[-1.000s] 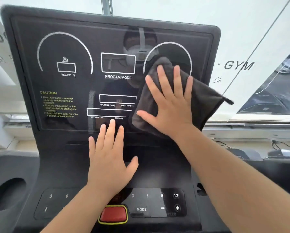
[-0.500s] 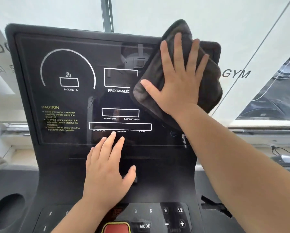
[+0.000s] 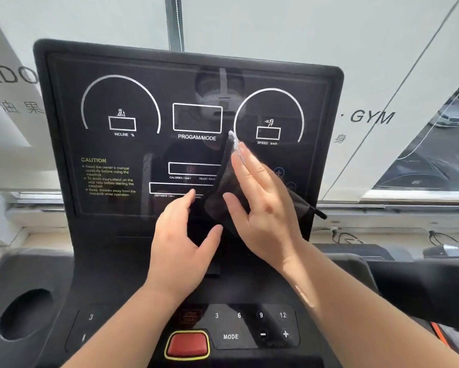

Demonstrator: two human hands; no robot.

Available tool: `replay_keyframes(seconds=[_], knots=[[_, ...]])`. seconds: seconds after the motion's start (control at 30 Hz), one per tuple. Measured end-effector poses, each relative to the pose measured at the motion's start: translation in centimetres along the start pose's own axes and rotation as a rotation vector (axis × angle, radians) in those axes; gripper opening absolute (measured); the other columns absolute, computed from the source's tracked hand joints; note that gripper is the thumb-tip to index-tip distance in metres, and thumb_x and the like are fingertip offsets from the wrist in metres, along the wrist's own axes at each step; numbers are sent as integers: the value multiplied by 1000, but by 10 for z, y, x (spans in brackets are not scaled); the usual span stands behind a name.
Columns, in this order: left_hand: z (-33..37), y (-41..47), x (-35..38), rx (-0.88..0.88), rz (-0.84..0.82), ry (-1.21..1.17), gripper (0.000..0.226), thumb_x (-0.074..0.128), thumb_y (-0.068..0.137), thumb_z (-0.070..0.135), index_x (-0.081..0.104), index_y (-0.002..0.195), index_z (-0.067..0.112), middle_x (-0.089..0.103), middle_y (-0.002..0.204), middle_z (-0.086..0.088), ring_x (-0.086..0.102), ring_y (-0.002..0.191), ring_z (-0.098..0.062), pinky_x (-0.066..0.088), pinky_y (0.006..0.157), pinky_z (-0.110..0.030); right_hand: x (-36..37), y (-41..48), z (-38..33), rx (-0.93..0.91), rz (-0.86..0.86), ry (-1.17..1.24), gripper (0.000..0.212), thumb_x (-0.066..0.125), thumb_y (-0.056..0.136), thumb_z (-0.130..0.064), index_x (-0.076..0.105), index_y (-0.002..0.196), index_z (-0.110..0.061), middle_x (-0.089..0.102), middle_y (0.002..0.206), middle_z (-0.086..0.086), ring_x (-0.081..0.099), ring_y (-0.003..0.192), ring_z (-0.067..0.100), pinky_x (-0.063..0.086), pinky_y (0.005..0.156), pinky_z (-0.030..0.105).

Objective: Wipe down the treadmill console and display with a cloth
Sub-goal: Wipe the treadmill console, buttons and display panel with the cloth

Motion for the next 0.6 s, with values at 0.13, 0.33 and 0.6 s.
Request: replay_keyframes(seconds=[0.13,0.33,0.6], knots=[[12,9,9,-99,-59,-143,68,72,86,37,41,146,39,48,133,22,53,108,3,43,94,-17,-19,-4,-3,208,58,193,48,50,99,3,49,147,2,49,156,10,41,148,19,37,120,41],[24,19,24,-127,-168,-206,18,68,91,16,67,83,32,59,71,16,46,58,-3,39,61,-14,-39,-9,13,446,161,245,27,63,90,3,78,108,-10,75,104,-6,69,95,5,56,87,26],[40,-6,34,-112,-411,-464,17,64,95,21,69,108,31,75,101,5,71,98,-12,57,86,-33,-37,-14,22,692,9,362,33,71,80,-20,70,113,-24,71,79,-10,68,76,5,52,75,23]])
Point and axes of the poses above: each hand's wrist, its own y-axis towards the middle knuckle, its own x-axis out of the palm, z = x × y, the point moved 8 cm from there along y, towards the middle knuckle
